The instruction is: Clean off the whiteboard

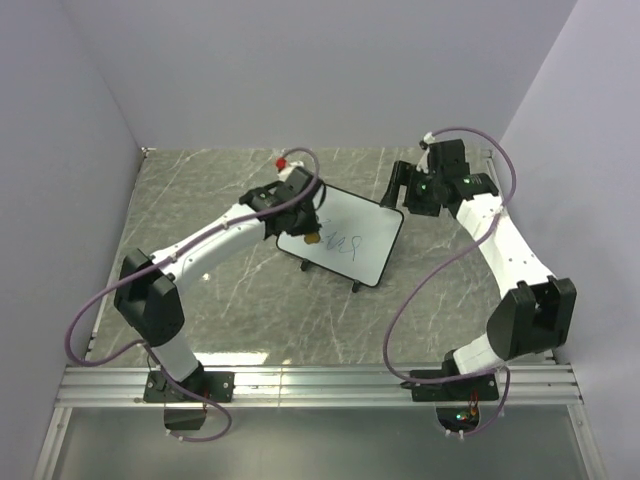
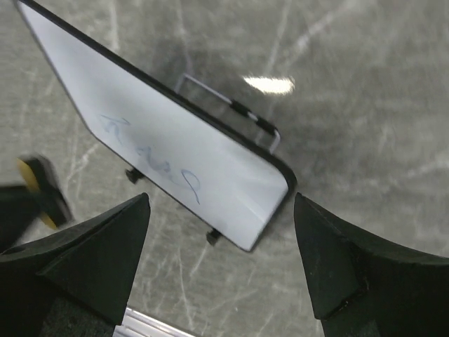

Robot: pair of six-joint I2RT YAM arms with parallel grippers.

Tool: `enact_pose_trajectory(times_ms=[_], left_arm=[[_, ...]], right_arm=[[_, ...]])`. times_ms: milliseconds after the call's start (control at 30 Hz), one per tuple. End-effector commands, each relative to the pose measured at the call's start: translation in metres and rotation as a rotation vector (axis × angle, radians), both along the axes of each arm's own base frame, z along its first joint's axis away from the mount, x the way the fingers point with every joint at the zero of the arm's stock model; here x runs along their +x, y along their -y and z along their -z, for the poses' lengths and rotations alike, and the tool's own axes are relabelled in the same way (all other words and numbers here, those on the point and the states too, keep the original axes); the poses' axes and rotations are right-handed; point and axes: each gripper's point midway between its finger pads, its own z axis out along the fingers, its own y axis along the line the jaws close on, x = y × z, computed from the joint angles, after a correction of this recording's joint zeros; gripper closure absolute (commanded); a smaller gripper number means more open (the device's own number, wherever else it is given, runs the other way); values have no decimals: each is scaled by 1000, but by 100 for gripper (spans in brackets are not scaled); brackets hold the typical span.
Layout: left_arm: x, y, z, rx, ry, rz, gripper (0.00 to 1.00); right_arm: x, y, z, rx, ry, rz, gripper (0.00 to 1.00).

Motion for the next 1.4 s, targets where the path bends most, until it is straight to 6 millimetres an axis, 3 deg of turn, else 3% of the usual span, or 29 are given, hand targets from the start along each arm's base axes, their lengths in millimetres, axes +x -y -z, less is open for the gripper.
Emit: enact_pose_trajectory(times_ms=[0,67,200,333,433,633,967,1133,1367], left_arm=[[-25,30,-22,-39,14,115,100],[-35,40,-22,-42,12,158,100],[-56,51,-16,-32,3,222,100],[-70,49,-11,-44,-7,241,100],[-75,49,-17,-70,6,248,100],[-79,57,-6,-72,14,274,100],[-76,93,17,-48,35,365,100],[-74,95,32,-31,30,378,100],[-74,85,41,9,43,378,100]], right_arm=[[33,-8,-35,54,140,-84,10],[47,-6,-37,77,147,-93,10],[61,-22,-40,175,131,-197,10],[80,-34,-35,215,102,-252,11],[82,-41,-29,247,80,-283,11],[60,-61,9,297,-21,-347,12],[26,-87,38,294,-104,-406,16],[6,-85,58,294,-173,-394,30],[-31,-82,71,269,-201,-371,43]])
